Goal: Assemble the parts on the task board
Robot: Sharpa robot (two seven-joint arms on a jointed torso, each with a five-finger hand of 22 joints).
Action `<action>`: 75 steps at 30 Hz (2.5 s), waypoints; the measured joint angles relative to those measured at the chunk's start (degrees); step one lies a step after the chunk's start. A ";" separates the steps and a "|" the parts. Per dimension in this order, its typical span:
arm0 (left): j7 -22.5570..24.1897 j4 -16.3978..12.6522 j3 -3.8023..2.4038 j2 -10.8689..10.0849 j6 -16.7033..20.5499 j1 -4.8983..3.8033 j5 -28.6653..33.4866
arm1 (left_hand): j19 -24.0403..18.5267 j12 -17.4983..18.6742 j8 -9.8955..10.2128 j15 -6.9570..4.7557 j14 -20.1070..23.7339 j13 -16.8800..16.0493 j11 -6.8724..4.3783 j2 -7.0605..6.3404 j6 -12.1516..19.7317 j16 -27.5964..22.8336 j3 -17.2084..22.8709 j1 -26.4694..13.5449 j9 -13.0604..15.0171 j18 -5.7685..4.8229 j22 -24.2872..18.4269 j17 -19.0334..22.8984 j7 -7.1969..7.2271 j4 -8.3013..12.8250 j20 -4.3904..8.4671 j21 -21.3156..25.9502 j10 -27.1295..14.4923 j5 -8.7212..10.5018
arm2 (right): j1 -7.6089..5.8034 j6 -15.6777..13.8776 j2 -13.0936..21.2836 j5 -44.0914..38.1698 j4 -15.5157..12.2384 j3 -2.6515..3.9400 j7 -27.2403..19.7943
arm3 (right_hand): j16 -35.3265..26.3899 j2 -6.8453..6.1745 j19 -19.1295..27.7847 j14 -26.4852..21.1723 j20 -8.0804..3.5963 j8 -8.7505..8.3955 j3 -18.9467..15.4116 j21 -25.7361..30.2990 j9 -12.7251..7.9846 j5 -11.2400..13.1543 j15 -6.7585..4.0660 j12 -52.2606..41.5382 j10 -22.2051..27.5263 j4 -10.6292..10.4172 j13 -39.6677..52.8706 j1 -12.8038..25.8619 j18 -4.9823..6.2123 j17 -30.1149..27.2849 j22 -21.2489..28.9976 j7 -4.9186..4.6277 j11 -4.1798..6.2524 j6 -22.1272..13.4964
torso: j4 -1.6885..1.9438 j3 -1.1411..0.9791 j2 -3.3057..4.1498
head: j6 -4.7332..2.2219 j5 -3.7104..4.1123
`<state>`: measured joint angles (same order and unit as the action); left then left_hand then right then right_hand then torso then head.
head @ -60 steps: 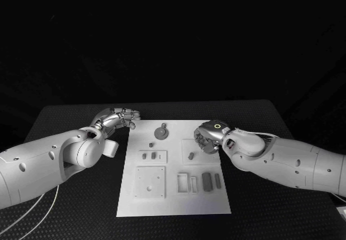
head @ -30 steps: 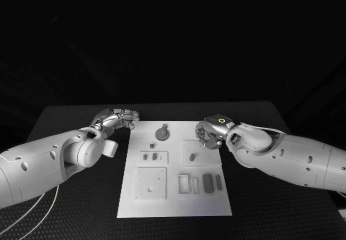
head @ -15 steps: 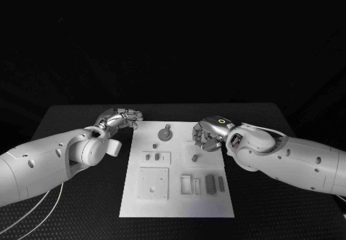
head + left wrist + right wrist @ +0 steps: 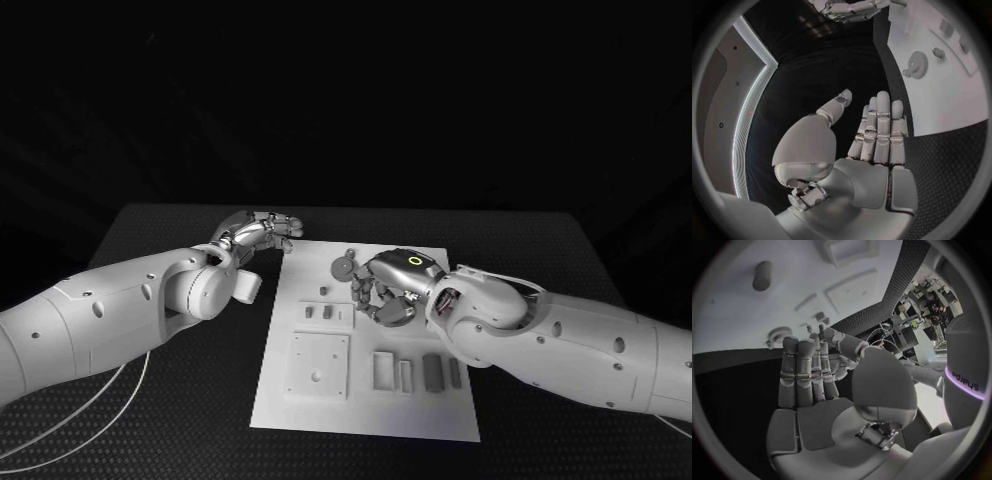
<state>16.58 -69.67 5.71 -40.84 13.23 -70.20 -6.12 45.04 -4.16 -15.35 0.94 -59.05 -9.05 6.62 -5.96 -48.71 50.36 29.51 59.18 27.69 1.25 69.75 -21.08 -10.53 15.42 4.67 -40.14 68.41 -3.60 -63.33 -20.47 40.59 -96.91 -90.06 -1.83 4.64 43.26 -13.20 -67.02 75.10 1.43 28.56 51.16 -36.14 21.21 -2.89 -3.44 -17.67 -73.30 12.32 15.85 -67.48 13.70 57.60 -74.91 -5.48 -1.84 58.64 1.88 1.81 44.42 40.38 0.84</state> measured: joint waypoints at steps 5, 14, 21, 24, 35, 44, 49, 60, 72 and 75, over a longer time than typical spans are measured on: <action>0.03 0.70 0.00 0.67 0.06 -0.24 0.09 | 0.00 0.00 0.00 0.00 0.00 0.00 0.00 0.00 0.00 0.00 0.00 0.00 0.00 0.13 0.01 0.00 0.00 0.00 0.00 0.00 0.00 0.00 | 0.92 -0.05 -1.71 -1.49 0.14 -1.48 -0.20 | 0.00 0.00 0.00 0.00 0.00 0.00 -0.01 0.00 0.00 0.00 0.00 0.00 0.00 0.00 0.00 0.00 0.00 0.00 0.00 -0.01 0.00 -0.01 | 0.02 0.02 0.01 | 0.09 -0.52; 0.07 1.19 -0.01 1.30 0.11 -0.36 0.15 | -0.01 0.00 0.00 0.00 0.00 0.00 -0.02 0.00 0.00 0.00 -0.15 0.00 0.01 0.58 0.00 -0.05 0.00 -0.15 -0.01 0.22 -0.02 0.00 | 2.31 -0.04 -3.87 -3.47 0.76 -2.81 -0.41 | 0.00 0.00 0.00 0.00 0.01 -0.01 -0.01 0.00 0.07 0.01 0.00 0.01 0.01 0.01 0.05 0.00 0.01 -0.07 0.01 -0.07 -0.01 -0.07 | 0.03 -0.03 0.16 | 0.64 -1.73; 0.08 1.23 -0.01 1.47 0.11 -0.38 0.18 | 0.13 0.00 0.00 0.00 0.00 0.00 -0.10 0.00 0.00 0.00 -0.15 0.00 0.01 0.58 0.00 -0.10 0.00 -0.15 0.12 0.22 0.05 0.00 | 3.19 -0.01 -4.99 -4.70 0.88 -3.51 -0.48 | 0.00 -0.01 0.00 0.00 0.01 -0.01 -0.01 0.00 0.08 0.01 0.00 0.02 0.02 0.01 0.17 0.00 0.01 -0.12 -0.04 -0.08 0.00 -0.08 | 0.00 -0.07 0.18 | 1.15 -2.71; 0.08 1.24 0.00 1.47 0.11 -0.39 0.19 | 0.13 0.00 0.00 0.00 0.00 0.00 -0.10 0.00 0.00 0.00 -0.15 0.00 0.01 0.58 0.00 -0.10 0.00 -0.15 0.12 0.22 0.05 0.00 | 3.29 0.02 -5.08 -5.12 0.95 -3.69 -0.48 | 0.01 -0.01 0.00 0.00 0.01 -0.02 -0.16 0.00 0.15 0.01 0.00 0.03 0.03 0.16 0.22 0.00 0.02 -0.17 -0.04 -0.08 -0.01 -0.09 | -0.04 -0.09 0.19 | 1.31 -3.01; 0.09 1.23 0.00 1.47 0.11 -0.42 0.21 | 0.13 0.00 0.00 0.00 0.00 0.00 -0.11 0.00 0.15 0.00 -0.15 0.00 0.01 0.53 0.05 -0.09 0.15 -0.15 0.11 0.22 0.05 0.00 | 3.35 0.20 -5.51 -6.22 1.45 -4.32 -0.48 | 0.02 -0.01 0.02 0.00 0.03 -0.16 0.00 -0.21 0.28 0.02 0.00 0.04 0.23 0.34 0.31 -0.01 0.01 -0.18 -0.03 -0.09 -0.01 -0.10 | -0.08 -0.07 0.20 | 1.73 -3.49; 0.08 1.23 -0.01 1.59 0.11 -0.43 0.23 | 0.12 0.00 0.00 0.00 0.00 0.00 -0.11 0.00 0.35 -0.22 -0.15 0.00 -0.05 0.48 0.04 -0.15 -0.06 -0.15 0.11 0.22 0.05 0.00 | 3.50 0.34 -5.94 -6.85 2.30 -4.52 -0.48 | 0.19 0.16 -0.22 -0.03 -0.02 -0.18 -0.01 -0.21 0.26 0.02 -0.03 0.26 0.12 0.34 0.35 0.17 0.03 -0.24 -0.02 -0.09 0.14 -0.10 | -0.04 -0.07 0.17 | 1.95 -3.56; 0.08 1.23 -0.01 1.58 0.11 -0.43 0.23 | 0.12 0.00 0.00 0.00 0.00 0.00 -0.11 0.00 0.34 -0.22 -0.15 0.00 -0.05 0.44 0.04 -0.20 -0.06 -0.15 0.11 0.45 0.05 0.00 | 3.86 0.34 -6.32 -7.65 2.66 -4.59 -0.47 | 0.19 0.22 -0.22 -0.03 -0.02 -0.29 -0.01 -0.21 0.25 0.06 -0.04 0.27 0.02 0.34 0.41 0.23 0.04 -0.24 -0.02 -0.09 0.03 -0.10 | -0.04 -0.09 0.17 | 2.08 -3.66; 0.07 1.23 -0.01 1.54 0.10 -0.43 0.24 | 0.12 0.00 0.00 0.00 0.00 0.00 0.04 0.00 0.54 -0.22 -0.15 0.00 -0.11 0.06 0.09 -0.25 -0.27 -0.15 0.10 0.44 -0.25 0.00 | 3.98 0.28 -6.67 -8.68 3.25 -4.58 -0.47 | 0.19 0.10 -0.22 -0.03 -0.01 -0.33 -0.01 -0.20 0.25 0.06 -0.04 0.27 0.00 0.34 0.48 0.36 0.06 -0.31 0.00 -0.09 0.00 -0.10 | -0.07 -0.10 0.18 | 2.13 -3.75; 0.06 1.20 0.00 1.50 0.09 -0.44 0.24 | 0.11 0.00 0.00 0.00 0.00 0.00 0.04 0.00 0.71 -0.22 -0.30 0.00 -0.10 -0.01 0.08 -0.30 -0.10 -0.30 0.10 0.44 -0.25 0.00 | 4.01 -0.02 -6.77 -9.76 3.76 -4.63 -0.24 | 0.37 0.25 -0.21 -0.03 0.00 -0.46 0.15 -0.19 0.32 0.07 -0.04 0.45 0.01 0.51 0.61 0.19 0.08 -0.36 -0.05 0.07 0.00 0.06 | -0.10 -0.07 0.19 | 2.31 -3.72; 0.04 1.22 0.00 1.49 0.09 -0.44 0.24 | 0.11 0.00 0.00 0.00 0.00 0.00 0.04 0.00 0.71 -0.22 -0.30 0.00 -0.10 0.08 0.08 -0.30 -0.10 -0.30 0.10 0.44 -0.25 0.00 | 4.02 -0.22 -6.77 -9.98 3.75 -4.64 -0.14 | 0.41 0.24 -0.21 -0.03 0.00 -0.49 0.15 -0.19 0.30 0.07 -0.04 0.45 0.02 0.51 0.68 0.20 0.08 -0.36 -0.06 0.07 0.00 0.06 | -0.08 -0.08 0.19 | 2.32 -3.72</action>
<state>16.62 -68.45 5.71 -39.35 13.32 -70.64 -5.89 45.15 -4.16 -15.35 0.94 -59.05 -9.05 6.65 -5.96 -48.00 50.14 29.21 59.18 27.59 1.32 69.83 -21.37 -10.63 15.12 4.77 -39.70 68.16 -3.60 -59.30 -20.70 33.82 -106.89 -86.32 -6.48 4.49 43.67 -12.95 -67.23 75.07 1.43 28.07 51.31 -36.33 21.51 -2.82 -3.48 -17.22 -73.28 12.83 16.54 -67.29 13.78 57.24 -74.97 -5.41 -1.84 58.70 1.80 1.73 44.62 42.70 -2.88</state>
